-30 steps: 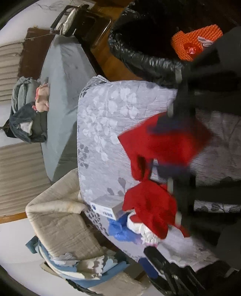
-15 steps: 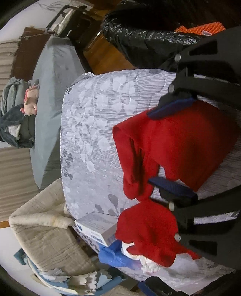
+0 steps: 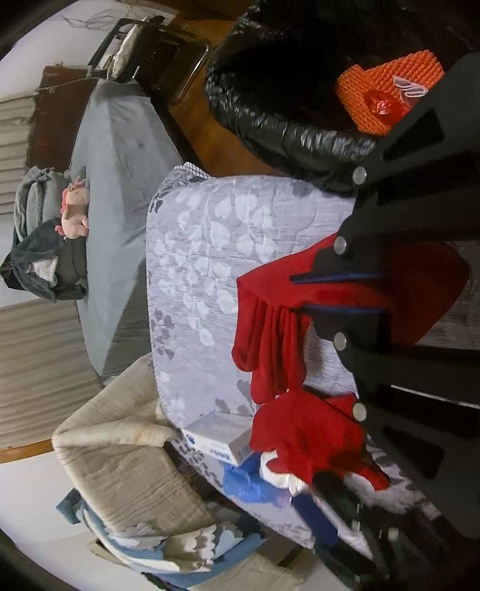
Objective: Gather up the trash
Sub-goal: 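Grasp a red cloth piece with the right tool while the left tool grasps another red piece, then carry both red cloth pieces over the bin and open both tools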
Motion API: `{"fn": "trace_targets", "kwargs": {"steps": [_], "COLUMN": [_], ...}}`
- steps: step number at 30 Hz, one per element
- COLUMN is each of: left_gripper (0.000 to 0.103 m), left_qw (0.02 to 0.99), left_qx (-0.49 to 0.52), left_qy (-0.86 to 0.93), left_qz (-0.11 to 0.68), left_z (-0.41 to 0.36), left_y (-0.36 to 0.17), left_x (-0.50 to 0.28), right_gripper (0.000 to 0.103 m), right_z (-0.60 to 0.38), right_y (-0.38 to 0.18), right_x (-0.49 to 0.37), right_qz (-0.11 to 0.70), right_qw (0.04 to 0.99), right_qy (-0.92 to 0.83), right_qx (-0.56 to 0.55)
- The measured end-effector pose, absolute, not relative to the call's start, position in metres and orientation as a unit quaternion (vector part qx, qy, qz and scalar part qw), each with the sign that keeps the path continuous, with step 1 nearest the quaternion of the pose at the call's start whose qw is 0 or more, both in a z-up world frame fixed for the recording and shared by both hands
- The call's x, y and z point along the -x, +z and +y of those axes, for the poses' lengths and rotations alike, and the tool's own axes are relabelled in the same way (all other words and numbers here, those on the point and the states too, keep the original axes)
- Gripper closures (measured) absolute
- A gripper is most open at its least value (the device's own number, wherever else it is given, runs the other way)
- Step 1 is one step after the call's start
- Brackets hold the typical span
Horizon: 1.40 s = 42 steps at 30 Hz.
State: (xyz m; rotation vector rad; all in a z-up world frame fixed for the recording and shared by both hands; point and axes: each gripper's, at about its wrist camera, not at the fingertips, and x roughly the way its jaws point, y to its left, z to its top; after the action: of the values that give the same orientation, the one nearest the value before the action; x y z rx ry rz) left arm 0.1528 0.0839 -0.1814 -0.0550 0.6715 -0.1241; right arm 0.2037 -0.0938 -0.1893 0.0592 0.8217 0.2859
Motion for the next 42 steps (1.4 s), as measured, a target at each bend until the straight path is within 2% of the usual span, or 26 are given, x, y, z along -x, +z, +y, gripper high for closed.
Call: {"fn": "trace_targets", "kwargs": {"steps": [4, 5, 6, 8, 13, 26, 42], "left_gripper": [0.053, 0.056, 0.060, 0.076, 0.094, 0.096, 0.096], "left_qw": [0.939, 0.938, 0.938, 0.939, 0.942, 0.951, 0.951], "left_qx": [0.017, 0.014, 0.011, 0.004, -0.007, 0.013, 0.010], "left_qy": [-0.055, -0.052, -0.049, -0.045, -0.050, -0.090, -0.166], "left_qz": [0.340, 0.342, 0.343, 0.341, 0.333, 0.295, 0.262], "left_z": [0.074, 0.072, 0.071, 0.068, 0.063, 0.044, -0.026], "left_y": [-0.190, -0.191, -0.193, -0.193, -0.190, -0.155, -0.112], "left_x": [-0.159, -0.160, -0.160, -0.159, -0.154, -0.135, -0.129], "right_gripper": [0.093, 0.093, 0.093, 0.093, 0.093, 0.093, 0.093], "right_z": [-0.098, -0.098, -0.099, -0.099, -0.101, -0.125, -0.215], "right_y": [-0.183, -0.182, -0.182, -0.182, -0.179, -0.148, -0.102], "right_x": [-0.199, -0.198, -0.197, -0.193, -0.190, -0.176, -0.136], "right_qz": [0.393, 0.393, 0.393, 0.393, 0.391, 0.360, 0.325], "right_qw": [0.908, 0.908, 0.907, 0.907, 0.908, 0.921, 0.940], "right_qy": [0.144, 0.145, 0.146, 0.147, 0.150, 0.143, 0.083], "right_qx": [-0.031, -0.031, -0.030, -0.028, -0.030, -0.043, -0.068]}}
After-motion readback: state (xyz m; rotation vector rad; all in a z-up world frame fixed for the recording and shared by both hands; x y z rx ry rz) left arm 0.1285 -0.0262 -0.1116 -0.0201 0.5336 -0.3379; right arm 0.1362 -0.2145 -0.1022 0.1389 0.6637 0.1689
